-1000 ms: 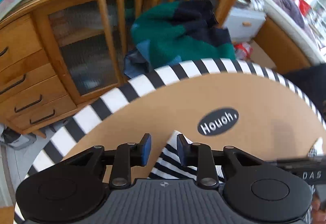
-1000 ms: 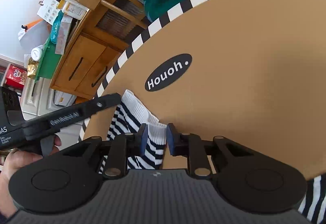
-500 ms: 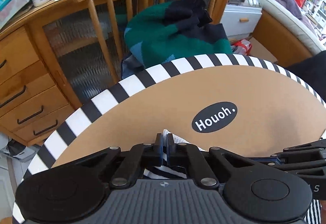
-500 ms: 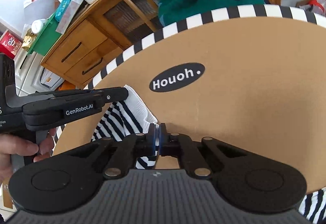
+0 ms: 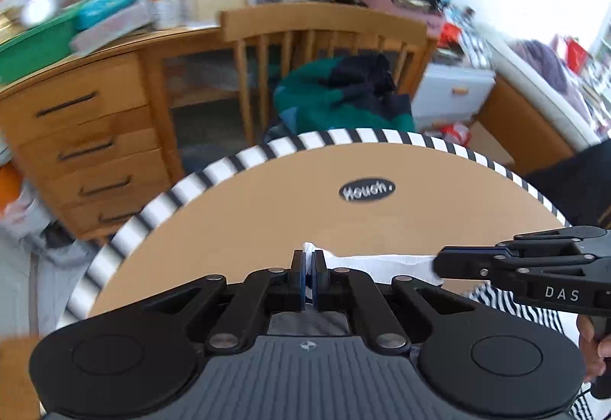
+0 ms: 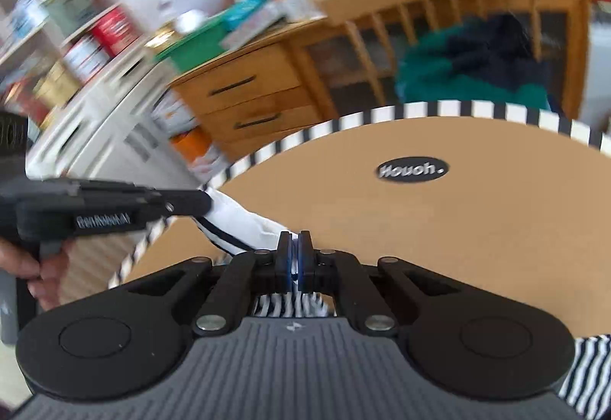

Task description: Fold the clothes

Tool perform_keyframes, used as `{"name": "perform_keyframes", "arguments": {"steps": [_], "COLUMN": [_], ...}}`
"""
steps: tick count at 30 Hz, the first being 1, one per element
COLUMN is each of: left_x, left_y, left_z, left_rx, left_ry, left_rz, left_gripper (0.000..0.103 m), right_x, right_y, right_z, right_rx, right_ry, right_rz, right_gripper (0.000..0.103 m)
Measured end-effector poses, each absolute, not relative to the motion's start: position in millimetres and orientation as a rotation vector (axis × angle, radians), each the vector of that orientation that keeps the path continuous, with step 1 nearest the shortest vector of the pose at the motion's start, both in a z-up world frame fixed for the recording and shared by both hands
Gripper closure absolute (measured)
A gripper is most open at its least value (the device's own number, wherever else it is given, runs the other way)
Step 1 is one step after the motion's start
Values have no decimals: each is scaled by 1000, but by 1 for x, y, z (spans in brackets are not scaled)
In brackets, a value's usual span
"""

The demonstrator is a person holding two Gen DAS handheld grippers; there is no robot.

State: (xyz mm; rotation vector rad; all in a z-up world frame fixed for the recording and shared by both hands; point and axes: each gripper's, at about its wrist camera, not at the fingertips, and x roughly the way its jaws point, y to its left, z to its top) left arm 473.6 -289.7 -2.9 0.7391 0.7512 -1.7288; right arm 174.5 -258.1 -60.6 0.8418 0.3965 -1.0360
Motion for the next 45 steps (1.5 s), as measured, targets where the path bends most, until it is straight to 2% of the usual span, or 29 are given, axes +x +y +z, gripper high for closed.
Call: {"name": "perform_keyframes", "arguments": {"steps": [5, 9, 12, 14, 15, 19, 23, 25, 29, 30, 31, 32, 34, 35, 41, 45], "left_x": [489, 494, 500, 499, 498, 490, 470, 463, 465, 467, 470, 474, 486, 493, 536, 551], "left_y": [-197, -148, -122, -117, -121, -147, -152, -148, -146, -139, -128, -113, -71, -49, 87, 157], "left_z": [-43, -79, -70, -57, -54, -63, -88, -87, -76, -66, -55, -43, -23, -17, -31, -60], "left_rx": [647, 624, 578, 552, 531, 483, 609, 655, 631, 607, 584, 562, 501, 465, 246, 75], "left_ry": [832, 950, 907, 819, 815, 874, 886, 829, 887, 894, 897, 896, 916, 943, 1212, 1383], "left_rz": [-1661, -1583, -1581, -1601, -1594, -1577, -1580, -1584, -1506, -1497, -1495, -1497, -1497, -1489, -1308, -1135], "left_gripper": [98, 95, 90, 77, 75, 74, 81, 80, 83, 82, 77, 69, 57, 56, 49, 48], "right_x": [199, 208, 194, 191, 192, 201, 215, 216, 209, 202, 194, 183, 154, 138, 35, -37], "right_y": [-191, -158, -148, -156, -165, -200, -198, -189, -180, -172, -160, -144, -107, -87, 50, 133], "right_z": [-88, -112, -96, -89, -91, -103, -132, -133, -121, -111, -99, -88, -71, -65, -83, -107], "right_rx": [690, 725, 732, 725, 753, 853, 835, 778, 823, 821, 800, 781, 775, 791, 1077, 1386], "right_ry": [544, 670, 602, 548, 527, 460, 563, 570, 565, 541, 525, 517, 493, 480, 385, 115], "right_rz": [-954, -895, -908, -940, -949, -977, -953, -956, -985, -985, -979, -982, -999, -1009, -1164, -1293], "right_gripper": [97, 91, 91, 88, 86, 86, 88, 89, 86, 86, 86, 85, 77, 70, 70, 68]}}
